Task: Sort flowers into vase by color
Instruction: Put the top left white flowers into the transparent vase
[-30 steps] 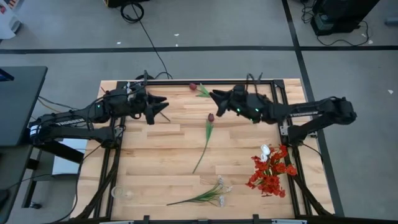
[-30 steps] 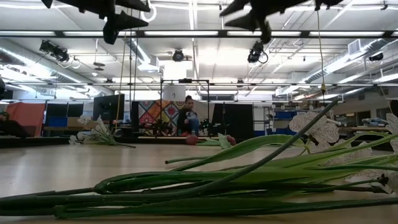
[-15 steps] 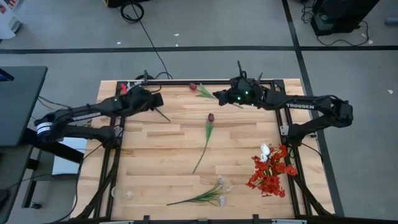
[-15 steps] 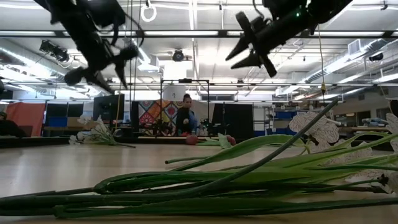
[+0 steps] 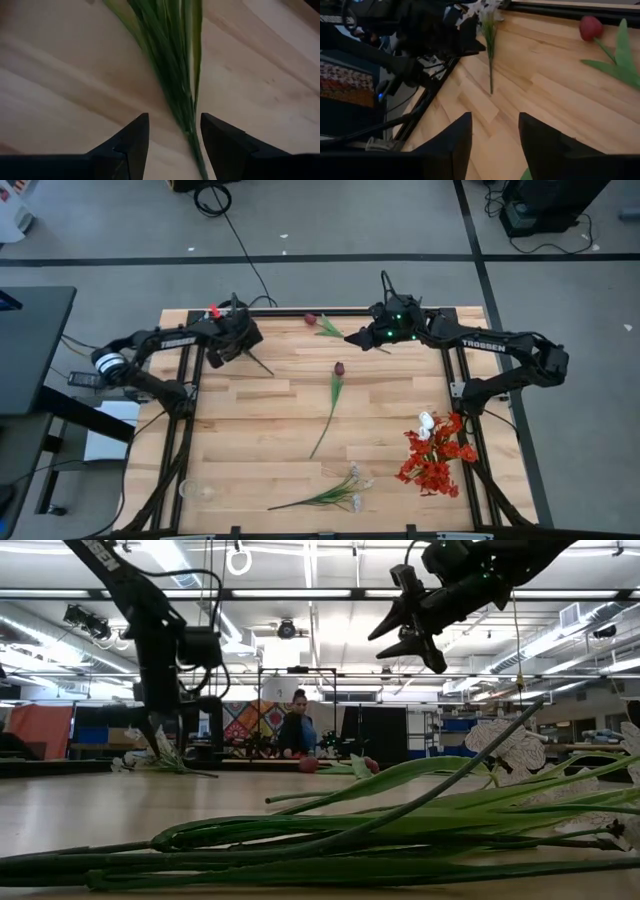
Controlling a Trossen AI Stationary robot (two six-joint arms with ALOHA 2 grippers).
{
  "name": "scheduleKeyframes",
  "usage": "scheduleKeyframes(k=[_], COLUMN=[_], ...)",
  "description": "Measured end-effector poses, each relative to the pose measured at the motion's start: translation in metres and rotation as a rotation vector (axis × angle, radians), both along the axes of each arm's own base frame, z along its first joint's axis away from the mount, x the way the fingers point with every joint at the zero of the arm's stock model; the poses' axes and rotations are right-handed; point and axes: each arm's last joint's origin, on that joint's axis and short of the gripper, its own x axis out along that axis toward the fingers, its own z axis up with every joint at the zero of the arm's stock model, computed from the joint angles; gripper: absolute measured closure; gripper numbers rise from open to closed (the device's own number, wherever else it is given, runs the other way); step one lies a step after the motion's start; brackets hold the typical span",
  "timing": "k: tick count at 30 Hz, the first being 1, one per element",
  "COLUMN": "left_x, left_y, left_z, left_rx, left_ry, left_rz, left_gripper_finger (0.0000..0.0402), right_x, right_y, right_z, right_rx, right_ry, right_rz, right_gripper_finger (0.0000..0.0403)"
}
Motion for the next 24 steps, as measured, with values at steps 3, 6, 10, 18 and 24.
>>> scheduleKeyframes(k=[3,6,10,18,24], left_x=[0.000,0.001,0.002,0.002,0.004], left_y=[0.006,0.011,0.015,0.018,0.012], left_z=[-0.004,-0.007,-0.012,-0.036,-0.035], left_rx=[0.005,0.013,0.016,-0.075,-0.070], left_ry=[-0.011,-0.040,-0.038,0.087,0.110], left_rz=[0.027,0.077,0.092,0.062,0.018], left_gripper_finger=[0.0218,0.0218,0.0218,0.0225,0.0303], right_x=[-0.001,-0.004,-0.008,-0.018,-0.023], right_y=[-0.003,-0.007,-0.014,-0.032,-0.039], right_z=[0.000,0.000,0.000,0.000,0.001], right_rx=[-0.001,-0.011,-0.037,-0.042,-0.036], right_ry=[0.000,-0.002,0.001,-0.020,-0.034], right_rz=[-0.007,-0.003,-0.011,-0.021,-0.026], right_gripper_finger=[0.0199,0.0172,0.0145,0.0142,0.0166])
